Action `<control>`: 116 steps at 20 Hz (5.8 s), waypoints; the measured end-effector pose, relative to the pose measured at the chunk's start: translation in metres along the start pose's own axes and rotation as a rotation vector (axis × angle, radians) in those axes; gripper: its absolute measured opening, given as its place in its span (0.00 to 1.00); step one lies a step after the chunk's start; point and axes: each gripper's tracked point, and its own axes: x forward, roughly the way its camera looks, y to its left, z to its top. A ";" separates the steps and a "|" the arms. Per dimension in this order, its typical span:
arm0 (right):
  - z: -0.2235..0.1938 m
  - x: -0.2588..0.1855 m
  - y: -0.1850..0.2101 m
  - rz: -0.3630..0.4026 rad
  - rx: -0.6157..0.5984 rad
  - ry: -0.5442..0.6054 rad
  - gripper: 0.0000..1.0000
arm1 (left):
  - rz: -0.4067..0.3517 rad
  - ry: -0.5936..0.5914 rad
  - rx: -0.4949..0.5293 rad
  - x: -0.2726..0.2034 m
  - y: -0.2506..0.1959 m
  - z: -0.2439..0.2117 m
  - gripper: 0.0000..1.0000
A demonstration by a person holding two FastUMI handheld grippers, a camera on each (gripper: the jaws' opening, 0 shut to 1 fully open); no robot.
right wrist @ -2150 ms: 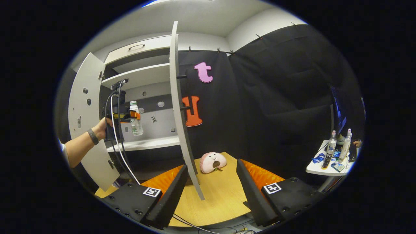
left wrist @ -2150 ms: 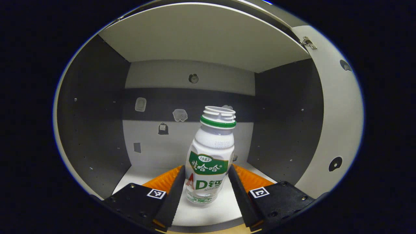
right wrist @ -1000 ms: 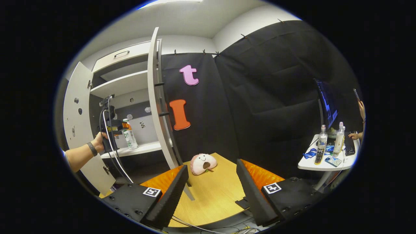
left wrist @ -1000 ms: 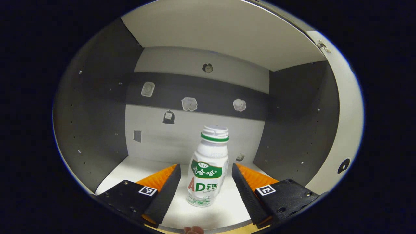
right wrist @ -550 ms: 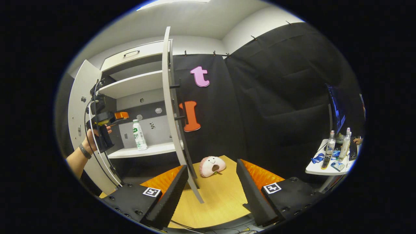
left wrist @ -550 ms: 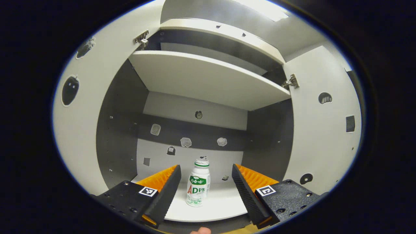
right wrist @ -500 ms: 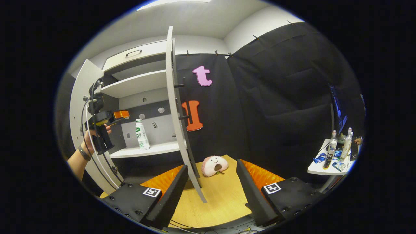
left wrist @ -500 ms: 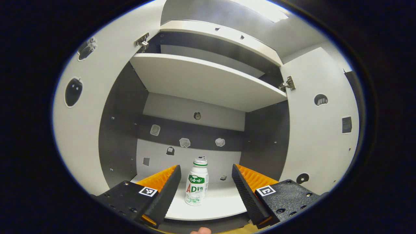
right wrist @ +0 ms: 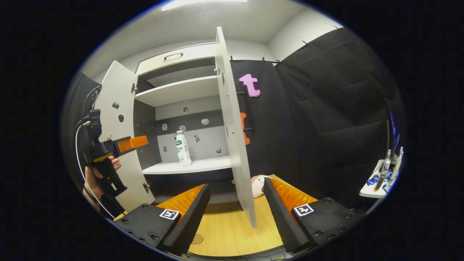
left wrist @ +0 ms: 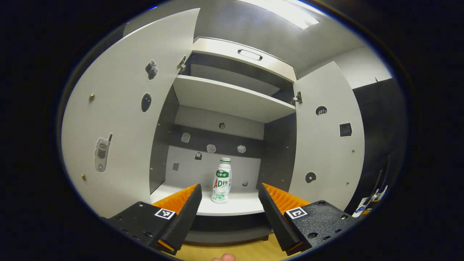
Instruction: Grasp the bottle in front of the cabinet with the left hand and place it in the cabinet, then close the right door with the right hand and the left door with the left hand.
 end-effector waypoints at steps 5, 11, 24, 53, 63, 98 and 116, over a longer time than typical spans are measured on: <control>0.006 0.016 0.026 0.084 -0.031 -0.003 0.98 | 0.080 0.004 -0.066 -0.057 0.018 -0.023 0.96; 0.003 0.019 0.039 0.125 -0.067 0.026 0.98 | 0.181 0.002 0.015 -0.110 0.045 -0.041 0.95; 0.097 0.035 -0.038 -0.074 -0.099 -0.138 0.98 | 0.104 0.069 0.001 -0.140 0.036 -0.073 0.96; 0.150 0.121 -0.036 -0.032 -0.135 -0.158 0.96 | 0.210 0.027 -0.023 -0.153 0.072 -0.048 0.96; 0.131 0.131 0.040 0.100 -0.107 -0.130 0.96 | 0.264 -0.007 -0.012 -0.166 0.086 -0.037 0.96; 0.090 0.201 0.134 0.225 -0.125 -0.003 0.96 | 0.555 -0.079 -0.008 -0.209 0.208 0.004 0.96; 0.074 0.049 0.050 0.207 -0.054 -0.040 0.96 | 0.502 -0.131 0.008 -0.116 0.252 0.070 0.95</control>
